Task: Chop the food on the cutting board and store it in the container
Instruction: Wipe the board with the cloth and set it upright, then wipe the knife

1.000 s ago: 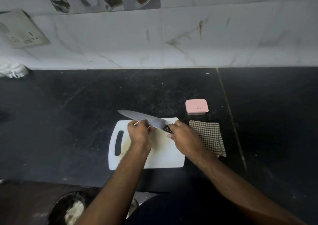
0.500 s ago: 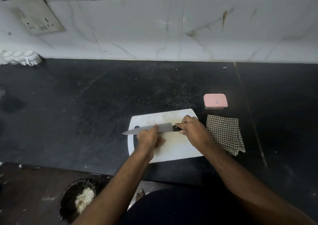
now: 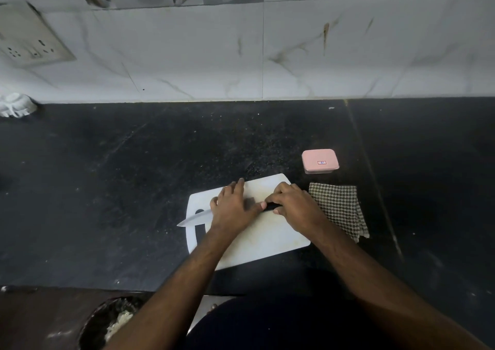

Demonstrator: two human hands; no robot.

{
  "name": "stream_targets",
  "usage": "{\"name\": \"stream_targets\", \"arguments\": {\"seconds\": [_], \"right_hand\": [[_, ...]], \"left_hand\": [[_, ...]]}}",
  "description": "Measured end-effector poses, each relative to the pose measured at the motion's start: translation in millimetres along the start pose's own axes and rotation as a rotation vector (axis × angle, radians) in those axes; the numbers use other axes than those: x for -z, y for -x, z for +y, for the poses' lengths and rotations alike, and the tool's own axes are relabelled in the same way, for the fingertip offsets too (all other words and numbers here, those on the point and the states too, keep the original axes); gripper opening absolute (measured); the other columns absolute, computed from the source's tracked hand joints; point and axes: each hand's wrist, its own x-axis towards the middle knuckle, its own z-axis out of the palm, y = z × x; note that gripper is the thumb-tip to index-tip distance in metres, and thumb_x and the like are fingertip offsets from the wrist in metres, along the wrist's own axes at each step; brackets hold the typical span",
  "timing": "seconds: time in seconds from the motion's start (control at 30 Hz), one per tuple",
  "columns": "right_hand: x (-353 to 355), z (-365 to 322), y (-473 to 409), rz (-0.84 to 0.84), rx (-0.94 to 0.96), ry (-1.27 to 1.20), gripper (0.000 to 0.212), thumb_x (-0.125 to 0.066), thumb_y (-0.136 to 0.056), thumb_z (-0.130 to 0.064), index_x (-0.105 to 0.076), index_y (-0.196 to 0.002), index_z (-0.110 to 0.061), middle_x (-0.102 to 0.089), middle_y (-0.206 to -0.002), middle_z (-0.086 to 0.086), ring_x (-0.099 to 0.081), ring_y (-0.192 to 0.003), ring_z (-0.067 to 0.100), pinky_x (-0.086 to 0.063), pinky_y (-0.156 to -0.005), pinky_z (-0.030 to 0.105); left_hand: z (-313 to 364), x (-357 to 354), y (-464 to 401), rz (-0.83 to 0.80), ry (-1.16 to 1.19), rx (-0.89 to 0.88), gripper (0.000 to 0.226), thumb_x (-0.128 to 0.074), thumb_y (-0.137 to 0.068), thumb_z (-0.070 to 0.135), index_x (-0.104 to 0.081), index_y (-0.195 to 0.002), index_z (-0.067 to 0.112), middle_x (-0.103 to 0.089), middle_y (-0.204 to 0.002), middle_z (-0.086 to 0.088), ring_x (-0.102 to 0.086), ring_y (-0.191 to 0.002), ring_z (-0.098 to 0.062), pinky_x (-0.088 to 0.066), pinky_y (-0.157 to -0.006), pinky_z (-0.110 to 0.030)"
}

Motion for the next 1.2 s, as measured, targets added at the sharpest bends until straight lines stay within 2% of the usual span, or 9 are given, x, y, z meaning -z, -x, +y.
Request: {"name": "stream_targets", "arguments": {"seconds": [0.1,0.2,0.43,0.53,0.63,0.77,0.97,1.1,1.2], "right_hand": [[1,3,1,0.011,-0.010,-0.002,0.036,-0.063,-0.097,-0.025,-0.063,-0.131,-0.037,-0.053,-0.119,-0.012,-0.046,-0.116,0.013,-0.040,-0.097,0.038],[2,8,4,0.021,-0.030,-0.006,0.038,-0.063,-0.097,-0.025,-0.061,-0.133,-0.037,-0.052,-0.119,-0.011,-0.046,-0.117,0.012,-0.038,-0.100,0.038],[10,10,9,0.090,-0.063,-0.024,0.035,-0.062,-0.096,-0.041,-0.063,-0.131,-0.034,-0.054,-0.122,-0.009,-0.050,-0.116,0.014,-0.039,-0.101,0.038],[21,21,12,0.278,-0.190,-0.070,0.024,-0.059,-0.099,-0.031,-0.067,-0.122,-0.030,-0.060,-0.119,-0.006,-0.055,-0.112,0.017,-0.046,-0.095,0.042],[34,42,19,0.370,-0.361,0.031,0.030,-0.061,-0.096,-0.021,-0.064,-0.125,-0.029,-0.057,-0.126,-0.003,-0.053,-0.116,0.020,-0.046,-0.094,0.042],[37,73,26,0.178,-0.519,0.144,0.049,-0.062,-0.095,-0.023,-0.048,-0.142,-0.025,-0.049,-0.139,0.001,-0.046,-0.128,0.023,-0.039,-0.107,0.044],[45,81,27,0.093,-0.505,0.107,0.029,-0.065,-0.094,-0.034,-0.059,-0.122,-0.031,-0.052,-0.125,-0.003,-0.046,-0.124,0.018,-0.028,-0.108,0.042],[66,68,30,0.088,-0.482,0.104,0.024,-0.068,-0.092,-0.032,-0.060,-0.114,-0.031,-0.057,-0.121,-0.005,-0.048,-0.122,0.017,-0.027,-0.109,0.041],[90,52,39,0.048,-0.428,0.115,0.020,-0.068,-0.092,-0.029,-0.059,-0.109,-0.032,-0.065,-0.111,-0.006,-0.056,-0.112,0.018,-0.036,-0.103,0.041]], "left_hand": [[-1,-9,-5,-0.080,-0.076,-0.060,0.117,-0.061,-0.075,0.084,-0.013,-0.163,0.025,-0.013,-0.171,0.000,-0.006,-0.157,-0.027,-0.011,-0.123,-0.056],[3,-12,-9,-0.106,-0.131,-0.091,0.123,-0.070,-0.069,0.081,-0.013,-0.163,0.025,-0.010,-0.171,0.001,-0.002,-0.158,-0.027,-0.009,-0.123,-0.058],[21,-19,-14,-0.119,-0.120,-0.162,0.115,-0.076,-0.071,0.073,-0.022,-0.160,0.025,-0.013,-0.168,-0.008,-0.009,-0.156,-0.028,-0.008,-0.122,-0.053],[34,-21,-15,-0.169,-0.096,-0.244,0.113,-0.075,-0.071,0.075,-0.023,-0.160,0.028,-0.011,-0.168,-0.006,-0.012,-0.155,-0.025,-0.009,-0.122,-0.051],[49,-23,-17,-0.165,-0.067,-0.323,0.099,-0.069,-0.080,0.072,-0.027,-0.158,0.030,-0.015,-0.168,-0.004,-0.016,-0.154,-0.026,-0.012,-0.122,-0.052],[69,-27,-25,-0.179,-0.053,-0.431,0.079,-0.063,-0.092,0.061,-0.032,-0.157,0.030,-0.022,-0.166,-0.002,-0.019,-0.153,-0.022,-0.016,-0.122,-0.051],[89,-31,-38,-0.229,0.012,-0.471,0.066,-0.062,-0.096,0.051,-0.039,-0.154,0.029,-0.035,-0.159,0.001,-0.031,-0.146,-0.019,-0.022,-0.118,-0.047],[95,-33,-42,-0.203,0.253,-0.452,0.064,-0.070,-0.093,0.044,-0.046,-0.149,0.025,-0.052,-0.145,0.002,-0.047,-0.133,-0.015,-0.037,-0.112,-0.042],[96,-33,-37,-0.255,0.486,-0.420,0.062,-0.076,-0.090,0.038,-0.050,-0.144,0.022,-0.060,-0.134,0.009,-0.056,-0.119,-0.004,-0.046,-0.101,-0.026]]}}
